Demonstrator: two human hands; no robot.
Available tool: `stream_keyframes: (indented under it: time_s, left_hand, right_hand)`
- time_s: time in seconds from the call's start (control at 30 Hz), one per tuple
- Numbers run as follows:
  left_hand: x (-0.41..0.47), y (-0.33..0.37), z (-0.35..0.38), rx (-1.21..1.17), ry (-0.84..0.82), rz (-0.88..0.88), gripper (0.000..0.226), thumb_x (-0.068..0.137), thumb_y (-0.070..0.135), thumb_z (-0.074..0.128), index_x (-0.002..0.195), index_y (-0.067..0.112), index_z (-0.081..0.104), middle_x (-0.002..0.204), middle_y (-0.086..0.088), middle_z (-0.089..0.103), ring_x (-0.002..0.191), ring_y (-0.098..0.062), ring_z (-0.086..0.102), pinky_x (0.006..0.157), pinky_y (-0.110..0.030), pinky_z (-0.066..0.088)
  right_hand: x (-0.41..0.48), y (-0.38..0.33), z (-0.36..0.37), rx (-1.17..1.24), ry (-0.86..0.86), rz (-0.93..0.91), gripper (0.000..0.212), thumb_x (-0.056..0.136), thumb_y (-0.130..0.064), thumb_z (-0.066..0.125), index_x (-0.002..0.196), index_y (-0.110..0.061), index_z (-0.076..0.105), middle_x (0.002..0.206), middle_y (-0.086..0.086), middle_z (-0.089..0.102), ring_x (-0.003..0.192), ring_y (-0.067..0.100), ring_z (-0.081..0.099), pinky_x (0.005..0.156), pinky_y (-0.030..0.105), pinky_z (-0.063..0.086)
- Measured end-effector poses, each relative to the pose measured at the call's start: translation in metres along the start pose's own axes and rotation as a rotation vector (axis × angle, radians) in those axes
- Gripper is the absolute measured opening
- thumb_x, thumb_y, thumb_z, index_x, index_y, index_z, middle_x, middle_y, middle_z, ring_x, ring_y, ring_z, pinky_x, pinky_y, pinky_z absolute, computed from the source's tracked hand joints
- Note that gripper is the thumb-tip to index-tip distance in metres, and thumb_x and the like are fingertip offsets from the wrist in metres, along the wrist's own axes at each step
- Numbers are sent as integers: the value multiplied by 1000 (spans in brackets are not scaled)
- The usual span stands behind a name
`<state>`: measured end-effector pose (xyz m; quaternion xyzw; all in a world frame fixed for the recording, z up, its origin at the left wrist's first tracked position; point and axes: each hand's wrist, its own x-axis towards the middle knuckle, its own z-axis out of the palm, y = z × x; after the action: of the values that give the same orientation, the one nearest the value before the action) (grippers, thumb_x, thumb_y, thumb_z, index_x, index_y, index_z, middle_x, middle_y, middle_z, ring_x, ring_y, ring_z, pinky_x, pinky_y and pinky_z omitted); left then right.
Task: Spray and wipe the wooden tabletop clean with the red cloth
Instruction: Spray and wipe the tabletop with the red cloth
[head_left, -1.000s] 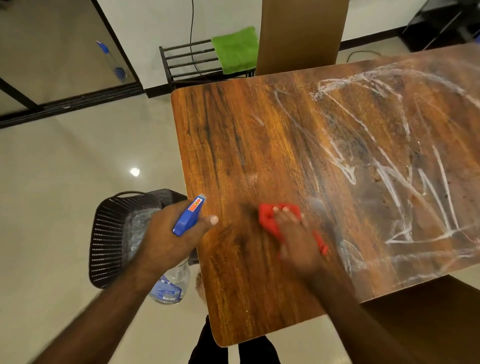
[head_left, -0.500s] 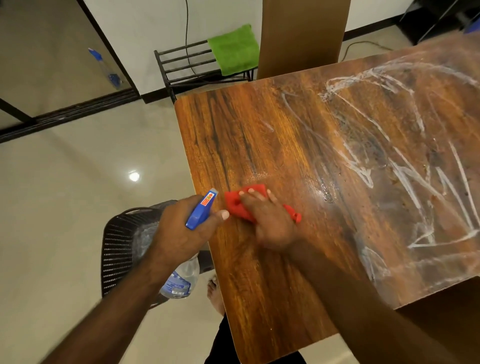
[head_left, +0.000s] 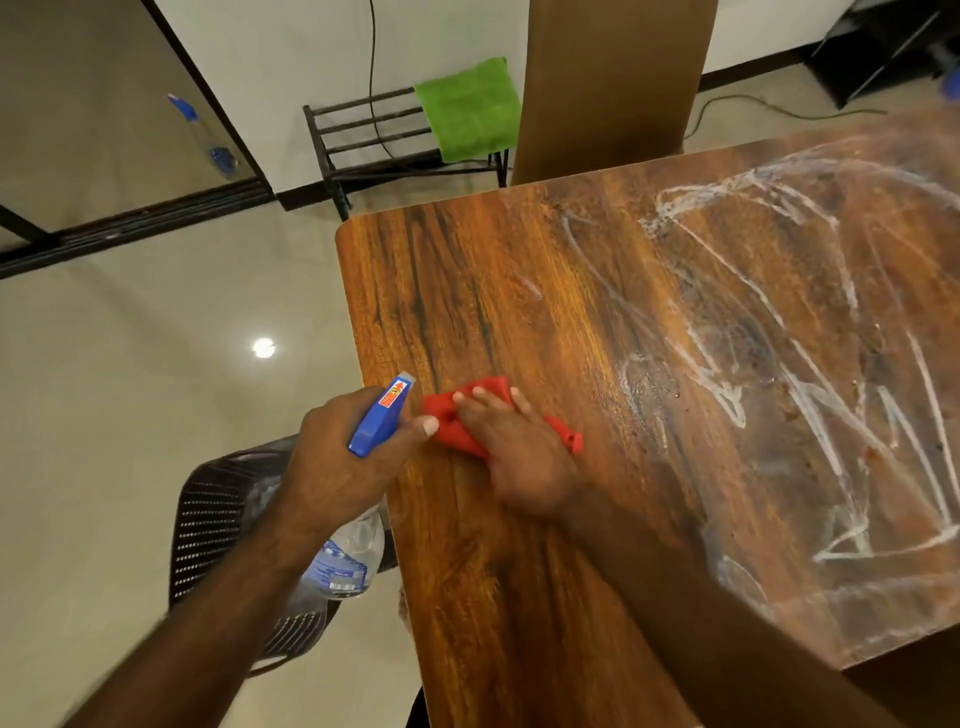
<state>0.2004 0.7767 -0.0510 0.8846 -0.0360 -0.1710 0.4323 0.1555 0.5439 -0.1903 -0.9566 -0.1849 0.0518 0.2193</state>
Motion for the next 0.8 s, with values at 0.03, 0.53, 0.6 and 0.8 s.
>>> stream_keyframes:
  time_s: [0.03,0.53,0.6,0.8]
  left_hand:
    - [3,1,0,-11,6,-2,41,81,64,64,71,24,57,62,0,59,58,-21,58,63,-37,54]
    - [56,15,-22,2,88,-10,32,85,48,68,70,23,55,62,0,58,58,-18,55,63,-25,44]
    - [60,13,-24,-7,82,-14,30,86,47,67,70,25,54,63,1,57,59,-17,55,64,-25,44]
    - [72,17,-28,23,87,-4,31,85,48,68,70,26,54,62,1,58,57,-17,56,62,-24,43]
  right_hand:
    - [14,21,-9,-5,69,93,83,89,-12,60,165,-16,26,170,0,32,160,17,18,132,49,5]
    - [128,73,-39,-11,190,348,71,96,-15,54,163,-13,30,167,8,37,158,25,24,129,58,16]
    - [146,81,-47,-57,287,577,68,100,-21,54,163,-12,29,167,8,37,159,26,23,130,56,14]
    - [185,39,-26,-23,150,244,69,103,-26,52,165,-12,24,171,8,30,161,24,18,131,55,9]
